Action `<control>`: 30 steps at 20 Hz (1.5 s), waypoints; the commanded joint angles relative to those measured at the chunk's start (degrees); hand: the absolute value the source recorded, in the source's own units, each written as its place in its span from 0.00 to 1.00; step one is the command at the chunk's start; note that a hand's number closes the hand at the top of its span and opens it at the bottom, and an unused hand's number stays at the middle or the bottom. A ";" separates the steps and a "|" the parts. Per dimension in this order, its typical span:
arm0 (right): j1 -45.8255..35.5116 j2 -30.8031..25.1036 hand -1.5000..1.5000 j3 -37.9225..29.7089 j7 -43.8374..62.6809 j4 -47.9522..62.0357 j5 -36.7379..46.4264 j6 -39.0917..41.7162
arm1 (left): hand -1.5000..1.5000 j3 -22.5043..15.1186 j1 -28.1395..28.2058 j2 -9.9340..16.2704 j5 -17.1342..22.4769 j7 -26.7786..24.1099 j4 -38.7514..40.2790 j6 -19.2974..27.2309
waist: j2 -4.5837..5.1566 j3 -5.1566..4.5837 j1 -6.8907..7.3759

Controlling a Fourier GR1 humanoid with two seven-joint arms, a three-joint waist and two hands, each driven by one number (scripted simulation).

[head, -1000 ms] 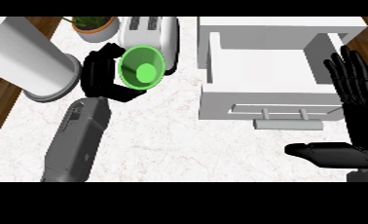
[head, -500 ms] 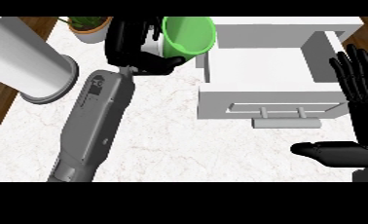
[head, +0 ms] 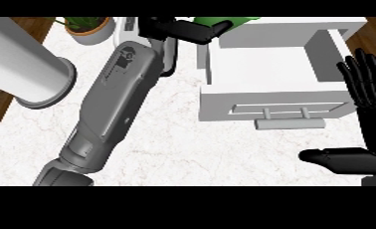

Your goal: Pick up the cup, place it into the drawer and close the drawer

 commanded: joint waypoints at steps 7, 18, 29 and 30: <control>-2.21 0.52 0.00 1.91 0.05 0.82 1.67 -0.23 | 1.00 -4.29 -13.46 -0.04 9.50 -0.46 19.45 5.40 | 0.56 0.02 -1.57; -8.17 -0.35 0.00 0.74 1.56 5.62 1.10 -0.88 | 1.00 -20.67 -12.56 -0.04 18.47 -3.07 24.51 10.75 | 0.75 0.04 -2.26; -6.20 -0.97 0.00 0.56 -0.32 4.53 0.07 1.15 | 0.00 -36.54 -10.19 -0.04 20.43 3.21 24.16 15.15 | 0.89 0.06 -3.78; -6.80 0.74 0.00 1.54 1.06 3.17 0.32 -0.57 | 0.00 -36.43 -13.22 -0.04 21.08 6.54 24.82 16.12 | 0.89 0.06 -4.07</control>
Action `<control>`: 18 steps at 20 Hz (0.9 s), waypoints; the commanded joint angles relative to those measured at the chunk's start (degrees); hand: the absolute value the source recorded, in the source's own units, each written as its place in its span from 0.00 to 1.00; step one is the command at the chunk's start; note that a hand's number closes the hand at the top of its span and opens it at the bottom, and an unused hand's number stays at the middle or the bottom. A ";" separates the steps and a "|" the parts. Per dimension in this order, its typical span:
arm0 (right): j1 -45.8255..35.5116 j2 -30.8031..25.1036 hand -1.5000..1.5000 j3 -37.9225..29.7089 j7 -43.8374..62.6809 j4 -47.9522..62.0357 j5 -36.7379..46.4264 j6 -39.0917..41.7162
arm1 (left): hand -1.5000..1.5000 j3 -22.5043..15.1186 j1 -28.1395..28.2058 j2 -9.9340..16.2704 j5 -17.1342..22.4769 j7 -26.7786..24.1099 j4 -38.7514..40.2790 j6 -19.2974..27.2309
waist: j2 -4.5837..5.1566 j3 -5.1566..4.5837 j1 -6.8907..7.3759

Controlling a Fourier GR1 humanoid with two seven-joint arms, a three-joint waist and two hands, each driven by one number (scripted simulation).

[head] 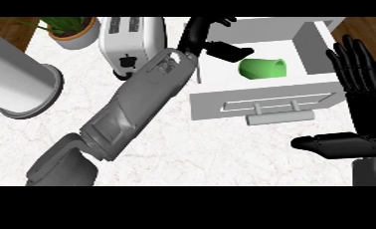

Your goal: Pick up the cup, place it into the drawer and close the drawer

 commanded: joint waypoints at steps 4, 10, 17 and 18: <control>-2.60 -1.74 0.00 -0.69 3.09 -1.29 -2.21 1.15 | 0.00 -5.68 1.06 -0.01 1.82 -0.85 -0.77 5.32 | 0.24 -0.04 -0.45; 1.24 1.66 0.00 0.64 0.09 -1.40 -8.82 4.86 | 0.00 -4.99 0.66 -0.01 5.12 -4.79 -6.37 7.07 | -0.27 -0.01 0.76; 3.56 -6.55 1.00 -2.18 1.23 -4.07 -10.76 12.65 | 0.00 1.50 -3.38 -0.01 7.58 -8.28 -3.02 4.58 | -0.44 -0.04 2.47; 4.13 -7.00 1.00 0.06 1.88 -6.35 -6.68 12.33 | 0.00 1.39 -3.79 -0.01 7.04 -5.56 -4.78 4.98 | -0.90 -0.08 3.65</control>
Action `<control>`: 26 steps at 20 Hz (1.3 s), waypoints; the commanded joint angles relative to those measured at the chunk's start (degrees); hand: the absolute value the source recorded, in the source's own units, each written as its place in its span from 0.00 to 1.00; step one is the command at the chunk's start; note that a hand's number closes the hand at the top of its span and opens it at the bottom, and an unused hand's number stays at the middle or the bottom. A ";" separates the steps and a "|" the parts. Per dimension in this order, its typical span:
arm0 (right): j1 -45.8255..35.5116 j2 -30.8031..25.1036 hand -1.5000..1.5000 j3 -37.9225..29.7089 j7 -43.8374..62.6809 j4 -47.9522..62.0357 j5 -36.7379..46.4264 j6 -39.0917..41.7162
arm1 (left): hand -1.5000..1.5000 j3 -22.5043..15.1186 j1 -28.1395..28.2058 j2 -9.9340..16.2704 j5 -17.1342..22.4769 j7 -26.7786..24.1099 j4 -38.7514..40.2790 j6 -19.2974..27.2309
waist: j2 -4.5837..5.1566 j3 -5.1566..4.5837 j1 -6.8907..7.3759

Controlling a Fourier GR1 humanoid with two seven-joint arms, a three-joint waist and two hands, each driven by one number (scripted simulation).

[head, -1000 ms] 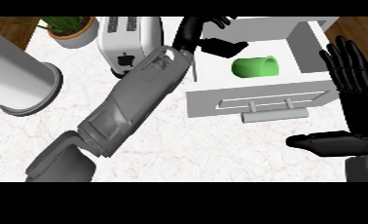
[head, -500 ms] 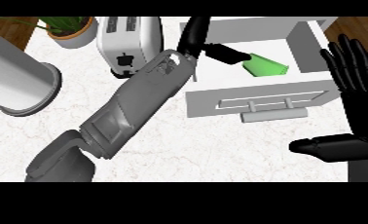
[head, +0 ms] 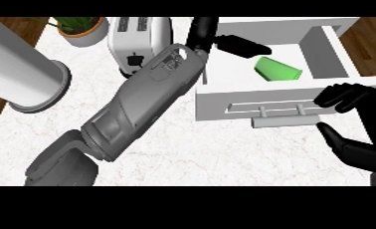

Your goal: Pick up the cup, place it into the drawer and close the drawer

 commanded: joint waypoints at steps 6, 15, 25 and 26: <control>6.23 -3.37 1.00 4.73 -0.82 -5.71 12.05 3.21 | 0.00 4.97 1.68 4.48 0.82 4.33 -7.15 -0.18 | -0.78 -0.03 3.02; 2.95 -2.37 1.00 8.12 -0.33 -0.86 26.11 -2.63 | 0.00 7.44 11.63 15.79 0.19 10.68 -22.86 -1.98 | -0.82 -0.03 4.23; -4.79 -3.96 1.00 18.34 -5.78 13.66 48.43 -9.23 | 0.00 10.47 26.35 23.75 1.30 10.69 -35.55 -6.67 | -0.39 -0.03 5.38; -4.03 -3.64 1.00 20.56 -5.48 14.30 52.14 -11.02 | 0.00 10.63 28.46 24.11 1.12 9.23 -37.29 -6.70 | -0.49 -0.05 5.53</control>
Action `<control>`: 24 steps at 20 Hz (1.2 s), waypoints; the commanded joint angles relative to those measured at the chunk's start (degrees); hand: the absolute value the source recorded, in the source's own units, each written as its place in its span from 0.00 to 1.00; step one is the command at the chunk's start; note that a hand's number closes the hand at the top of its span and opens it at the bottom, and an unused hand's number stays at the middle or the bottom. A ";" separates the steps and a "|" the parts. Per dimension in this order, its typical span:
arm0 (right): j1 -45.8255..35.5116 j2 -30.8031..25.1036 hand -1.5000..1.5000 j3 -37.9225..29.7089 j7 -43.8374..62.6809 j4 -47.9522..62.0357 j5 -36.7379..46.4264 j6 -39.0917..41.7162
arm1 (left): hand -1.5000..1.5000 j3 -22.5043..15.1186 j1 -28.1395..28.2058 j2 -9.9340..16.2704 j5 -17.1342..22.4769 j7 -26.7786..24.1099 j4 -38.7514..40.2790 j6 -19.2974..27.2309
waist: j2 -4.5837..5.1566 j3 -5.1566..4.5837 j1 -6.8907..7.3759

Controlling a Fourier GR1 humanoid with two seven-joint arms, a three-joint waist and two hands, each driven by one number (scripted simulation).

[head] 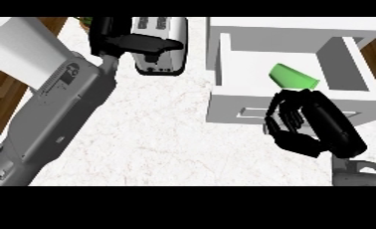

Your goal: Pick up the cup, place it into the drawer and close the drawer

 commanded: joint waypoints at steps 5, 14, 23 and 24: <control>-7.44 -0.77 1.00 7.56 -5.14 18.52 17.60 -7.79 | 0.00 2.99 10.51 5.85 0.49 -0.28 -8.49 -3.38 | 0.23 0.05 -0.12; -23.31 5.83 1.00 3.88 -12.29 50.19 22.54 -19.47 | 0.00 9.41 21.90 11.73 2.50 -0.77 -15.36 -10.70 | 0.40 0.06 -0.39; -40.97 4.08 1.00 -4.63 -19.95 77.66 20.23 -21.26 | 0.00 9.81 26.05 10.39 1.02 -3.88 -17.25 -13.13 | 1.40 0.15 1.76; -42.67 4.17 1.00 -5.13 -19.19 79.32 20.47 -21.99 | 0.00 9.81 25.21 9.80 0.27 -5.19 -14.53 -13.73 | 1.81 0.15 1.84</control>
